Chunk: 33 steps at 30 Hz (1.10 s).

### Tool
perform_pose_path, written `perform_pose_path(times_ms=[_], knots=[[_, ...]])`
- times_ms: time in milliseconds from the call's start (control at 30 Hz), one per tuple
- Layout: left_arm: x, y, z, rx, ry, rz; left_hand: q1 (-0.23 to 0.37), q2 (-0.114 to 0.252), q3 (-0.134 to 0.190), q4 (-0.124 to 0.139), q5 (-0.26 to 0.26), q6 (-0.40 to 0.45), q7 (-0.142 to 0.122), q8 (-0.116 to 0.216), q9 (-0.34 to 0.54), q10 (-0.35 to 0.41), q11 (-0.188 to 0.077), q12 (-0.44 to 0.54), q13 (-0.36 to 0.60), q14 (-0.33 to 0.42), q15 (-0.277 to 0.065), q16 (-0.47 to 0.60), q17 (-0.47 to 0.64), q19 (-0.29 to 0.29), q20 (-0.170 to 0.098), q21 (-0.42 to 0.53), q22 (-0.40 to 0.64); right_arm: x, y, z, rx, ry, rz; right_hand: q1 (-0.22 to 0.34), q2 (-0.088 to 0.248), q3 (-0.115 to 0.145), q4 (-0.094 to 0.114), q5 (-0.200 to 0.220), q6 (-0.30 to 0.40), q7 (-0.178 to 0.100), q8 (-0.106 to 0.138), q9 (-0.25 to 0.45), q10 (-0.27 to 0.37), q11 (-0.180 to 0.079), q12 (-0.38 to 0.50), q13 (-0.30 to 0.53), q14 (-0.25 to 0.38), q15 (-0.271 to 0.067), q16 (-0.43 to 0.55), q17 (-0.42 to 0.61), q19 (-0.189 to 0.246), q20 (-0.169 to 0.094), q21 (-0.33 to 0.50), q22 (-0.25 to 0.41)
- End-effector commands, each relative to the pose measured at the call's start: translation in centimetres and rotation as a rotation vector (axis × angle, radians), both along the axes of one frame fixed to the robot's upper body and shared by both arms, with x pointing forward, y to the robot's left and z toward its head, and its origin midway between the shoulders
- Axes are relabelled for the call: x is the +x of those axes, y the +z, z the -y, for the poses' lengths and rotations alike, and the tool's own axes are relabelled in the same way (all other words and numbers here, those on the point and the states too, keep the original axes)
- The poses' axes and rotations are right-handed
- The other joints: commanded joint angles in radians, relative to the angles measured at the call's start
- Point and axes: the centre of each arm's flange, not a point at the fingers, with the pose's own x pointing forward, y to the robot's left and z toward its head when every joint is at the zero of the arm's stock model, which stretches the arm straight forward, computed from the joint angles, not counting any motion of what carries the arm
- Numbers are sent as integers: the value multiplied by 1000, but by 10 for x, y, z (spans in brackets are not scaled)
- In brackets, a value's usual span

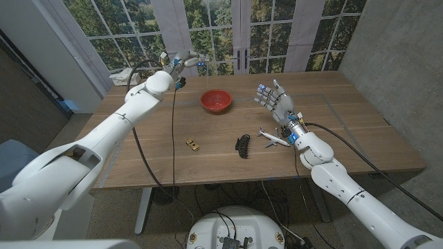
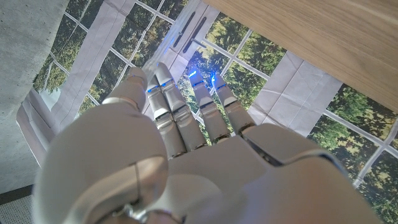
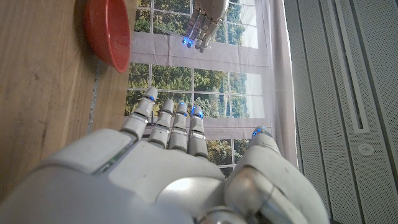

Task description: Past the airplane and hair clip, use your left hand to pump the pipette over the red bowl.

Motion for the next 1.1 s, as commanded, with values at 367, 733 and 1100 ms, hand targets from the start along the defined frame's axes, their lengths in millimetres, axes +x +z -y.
perform_pose_path(times_ms=[367,733,1100], knots=[[8,4,5,-4,-11,3,-26,55,27,34,6,24,10,9,1,25,-2,1,6,7,-147,-4,-4,1,-2,-6,2,4,2,-1,6,-1,-6,-4,1,5,-13,10,0,1,-1,2,-2,4,1,-7,6,6,-5,-4,1,11,-6,1],[5,7,4,19,18,20,-22,78,63,29,11,37,-2,12,3,55,0,12,13,2,-157,-12,-9,-1,-14,-8,1,7,2,-2,3,-3,-4,-7,2,6,-15,9,2,3,0,1,-2,5,1,-11,4,11,-7,-6,-2,16,-10,1],[0,11,6,46,42,51,-3,67,73,9,12,61,-5,21,7,77,1,23,25,-31,-164,-19,-8,5,-31,-6,2,8,3,-2,9,-1,1,-11,3,7,-16,9,5,8,0,1,-1,5,2,-16,4,10,-9,-8,-2,18,-13,1]])
